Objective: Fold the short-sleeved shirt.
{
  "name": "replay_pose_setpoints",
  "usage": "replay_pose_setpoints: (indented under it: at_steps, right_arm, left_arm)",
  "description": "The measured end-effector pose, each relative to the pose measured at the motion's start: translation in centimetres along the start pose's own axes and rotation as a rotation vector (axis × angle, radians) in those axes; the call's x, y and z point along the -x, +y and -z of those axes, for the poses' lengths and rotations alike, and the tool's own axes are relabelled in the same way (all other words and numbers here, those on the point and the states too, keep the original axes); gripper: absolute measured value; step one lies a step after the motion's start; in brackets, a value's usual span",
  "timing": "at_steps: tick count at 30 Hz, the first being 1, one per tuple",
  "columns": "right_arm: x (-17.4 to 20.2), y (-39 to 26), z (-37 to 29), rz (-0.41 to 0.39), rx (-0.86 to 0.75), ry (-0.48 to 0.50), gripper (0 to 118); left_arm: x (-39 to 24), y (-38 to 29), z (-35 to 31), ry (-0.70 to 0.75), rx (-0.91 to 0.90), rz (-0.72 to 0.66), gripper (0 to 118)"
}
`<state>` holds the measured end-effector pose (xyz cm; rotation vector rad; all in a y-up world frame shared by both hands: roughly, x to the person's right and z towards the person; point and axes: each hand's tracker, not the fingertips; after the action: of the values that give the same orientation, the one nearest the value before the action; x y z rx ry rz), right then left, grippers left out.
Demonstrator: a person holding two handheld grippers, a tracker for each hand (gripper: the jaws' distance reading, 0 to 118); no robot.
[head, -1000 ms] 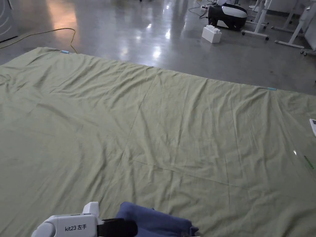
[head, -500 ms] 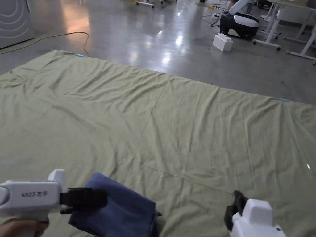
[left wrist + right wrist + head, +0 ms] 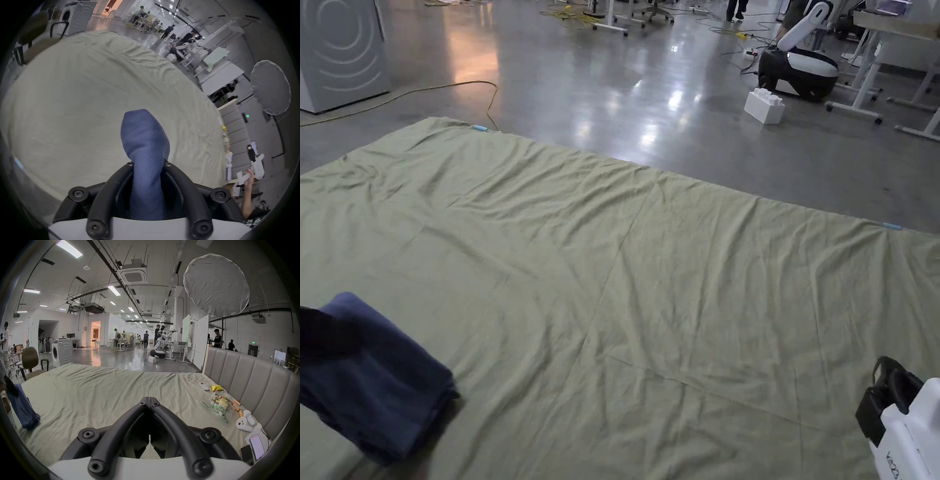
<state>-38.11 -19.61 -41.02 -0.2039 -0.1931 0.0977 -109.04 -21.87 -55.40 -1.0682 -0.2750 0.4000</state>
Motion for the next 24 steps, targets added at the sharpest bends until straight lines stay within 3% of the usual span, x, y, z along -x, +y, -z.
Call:
replay_pose_setpoints:
  at_steps: [11,12,14,16,17,18,24]
  right_arm:
    - [-0.3,-0.9,-0.7,-0.001,0.012,-0.018,1]
    - [-0.2,-1.0,-0.8,-0.003,0.013,-0.017,1]
    - [0.0,-1.1,-0.9,-0.007,0.016,-0.012,1]
    - [0.1,-1.3,-0.9,-0.012,0.011,-0.011,1]
    - [0.1,-1.4,-0.8,-0.009,0.019,-0.001,1]
    - [0.1,-1.9,-0.7,0.021,0.064,0.003,1]
    - [0.6,-2.8,-0.9,0.015,0.064,0.008,1]
  left_arm:
    - [4.1,0.3,0.7,0.287,0.007,-0.006,22]
    - [4.2,0.0,1.1,0.321,0.008,0.001,25]
    - [4.1,-0.4,1.6,0.400,0.003,0.002,42]
    - [4.3,-0.3,1.5,0.490,-0.054,-0.003,67]
    - [4.4,-0.3,1.4,0.490,-0.089,-0.008,73]
    - [4.3,-0.2,1.1,0.494,-0.117,-0.020,75]
    - [1.8,-0.6,0.4,0.574,-0.292,0.062,75]
